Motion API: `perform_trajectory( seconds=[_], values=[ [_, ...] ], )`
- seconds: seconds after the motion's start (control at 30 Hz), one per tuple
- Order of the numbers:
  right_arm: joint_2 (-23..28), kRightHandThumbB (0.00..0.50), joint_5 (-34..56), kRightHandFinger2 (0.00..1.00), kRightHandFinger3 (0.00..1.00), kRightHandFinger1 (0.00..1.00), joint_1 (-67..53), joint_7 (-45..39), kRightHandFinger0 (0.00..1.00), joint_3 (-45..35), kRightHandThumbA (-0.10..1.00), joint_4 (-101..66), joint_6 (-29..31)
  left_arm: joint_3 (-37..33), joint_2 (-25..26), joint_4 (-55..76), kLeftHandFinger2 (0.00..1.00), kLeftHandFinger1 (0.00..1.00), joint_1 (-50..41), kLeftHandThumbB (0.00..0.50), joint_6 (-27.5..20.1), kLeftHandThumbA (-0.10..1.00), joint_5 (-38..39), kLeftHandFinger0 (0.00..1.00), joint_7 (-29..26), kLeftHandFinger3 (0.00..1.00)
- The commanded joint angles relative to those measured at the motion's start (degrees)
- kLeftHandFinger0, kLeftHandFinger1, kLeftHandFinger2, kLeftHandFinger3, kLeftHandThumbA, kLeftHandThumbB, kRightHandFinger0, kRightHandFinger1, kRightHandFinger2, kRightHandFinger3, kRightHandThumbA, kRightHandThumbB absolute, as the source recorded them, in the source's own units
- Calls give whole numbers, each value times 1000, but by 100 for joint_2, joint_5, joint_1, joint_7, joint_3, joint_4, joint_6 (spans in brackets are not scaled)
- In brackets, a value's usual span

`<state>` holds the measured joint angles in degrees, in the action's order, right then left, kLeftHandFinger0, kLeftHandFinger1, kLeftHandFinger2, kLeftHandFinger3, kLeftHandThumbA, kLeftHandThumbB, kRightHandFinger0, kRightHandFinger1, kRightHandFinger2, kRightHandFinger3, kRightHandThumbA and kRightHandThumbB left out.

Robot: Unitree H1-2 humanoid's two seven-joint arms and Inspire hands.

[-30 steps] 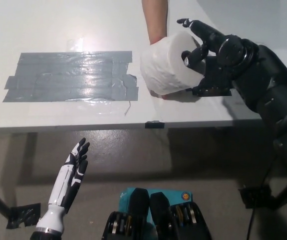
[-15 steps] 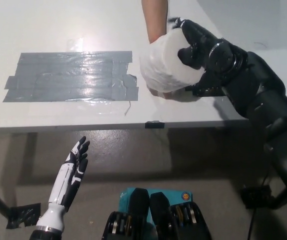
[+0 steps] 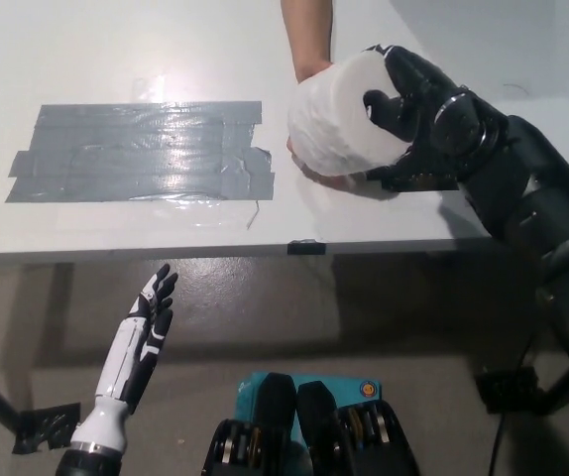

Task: A person hands over a roll of toilet paper to the robot , and the robot inserts its right thumb into the hole in the centre to grab the roll, and then places it on the balck area on the desk.

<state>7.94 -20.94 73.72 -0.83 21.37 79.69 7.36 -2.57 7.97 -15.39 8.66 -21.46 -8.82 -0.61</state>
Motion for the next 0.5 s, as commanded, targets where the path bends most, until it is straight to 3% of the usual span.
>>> perform_trajectory(
  seconds=[0.0,0.1,0.17,0.2,0.23,0.27,0.3,0.33,0.4,0.47],
  values=[
    [115,170,233,920,860,604,261,-5,53,-264,-100,-53,97,29,102,127,1000,1000,156,187,-177,993,-40,1000,-1,1000],
    [93,187,600,943,859,619,314,-129,59,-711,-100,-53,-72,33,109,152,1000,1000,172,186,-133,999,-47,1000,1,1000],
    [56,163,1705,945,965,599,407,-416,76,-1892,-100,-32,-389,32,113,162,1000,1000,208,179,-105,1000,-45,1000,9,1000],
    [52,165,1808,936,967,588,415,-448,66,-2035,-100,-30,-423,35,109,166,1000,1000,210,179,-97,1000,-39,1000,8,1000],
    [40,157,2151,883,980,511,426,-574,3,-2412,-100,-34,-507,38,103,172,1000,1000,208,178,-88,1000,-28,1000,8,1000],
    [26,169,2671,884,986,506,437,-804,0,-3056,-100,-49,-642,40,95,179,1000,1000,211,176,-74,1000,-20,1000,7,1000],
    [27,169,2739,884,986,506,437,-846,0,-3168,-100,-56,-664,38,92,179,1000,1000,214,176,-71,1000,-24,1000,5,1000],
    [26,159,3126,959,1000,517,436,-956,0,-3673,-100,-69,-864,35,97,188,1000,1000,213,167,-62,998,-21,1000,16,1000],
    [34,181,3412,1000,988,527,423,-1010,0,-4101,-100,-44,-1046,29,100,172,1000,1000,213,166,-102,996,-30,1000,12,1000],
    [38,177,3602,953,909,435,389,-1047,0,-4515,-100,-33,-1183,28,96,158,1000,1000,208,166,-111,998,-29,1000,8,1000]
  ],
)
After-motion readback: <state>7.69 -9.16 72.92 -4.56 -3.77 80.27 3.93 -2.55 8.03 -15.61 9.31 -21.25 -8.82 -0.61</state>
